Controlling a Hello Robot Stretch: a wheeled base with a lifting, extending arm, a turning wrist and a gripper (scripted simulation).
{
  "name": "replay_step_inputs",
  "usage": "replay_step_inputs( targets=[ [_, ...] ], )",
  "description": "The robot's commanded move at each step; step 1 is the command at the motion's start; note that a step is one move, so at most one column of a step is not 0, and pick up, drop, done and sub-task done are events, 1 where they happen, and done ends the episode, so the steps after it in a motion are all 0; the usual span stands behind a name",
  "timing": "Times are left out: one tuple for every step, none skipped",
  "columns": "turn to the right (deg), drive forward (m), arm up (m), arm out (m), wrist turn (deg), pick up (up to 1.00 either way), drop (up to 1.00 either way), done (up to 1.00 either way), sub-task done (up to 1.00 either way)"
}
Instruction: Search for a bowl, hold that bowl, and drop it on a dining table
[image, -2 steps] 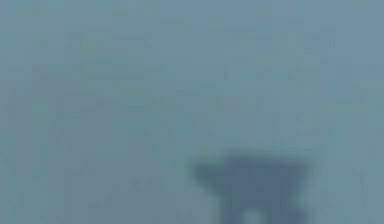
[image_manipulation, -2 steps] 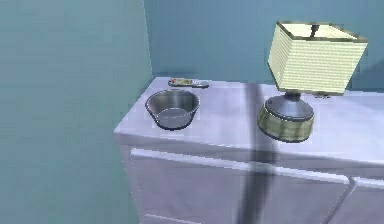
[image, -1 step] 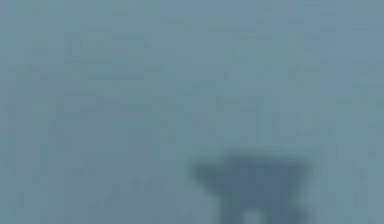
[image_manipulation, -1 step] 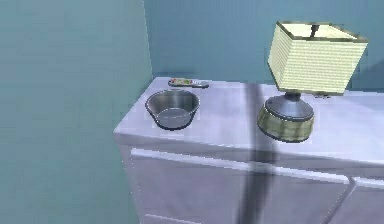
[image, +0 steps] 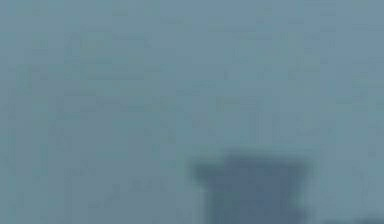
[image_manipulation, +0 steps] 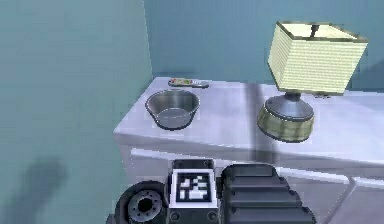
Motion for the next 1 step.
replay_step_inputs(
  targets=[
    [0.0,0.0,0.0,0.26,0.0,0.0,0.0,0.0,0.0]
  ],
)
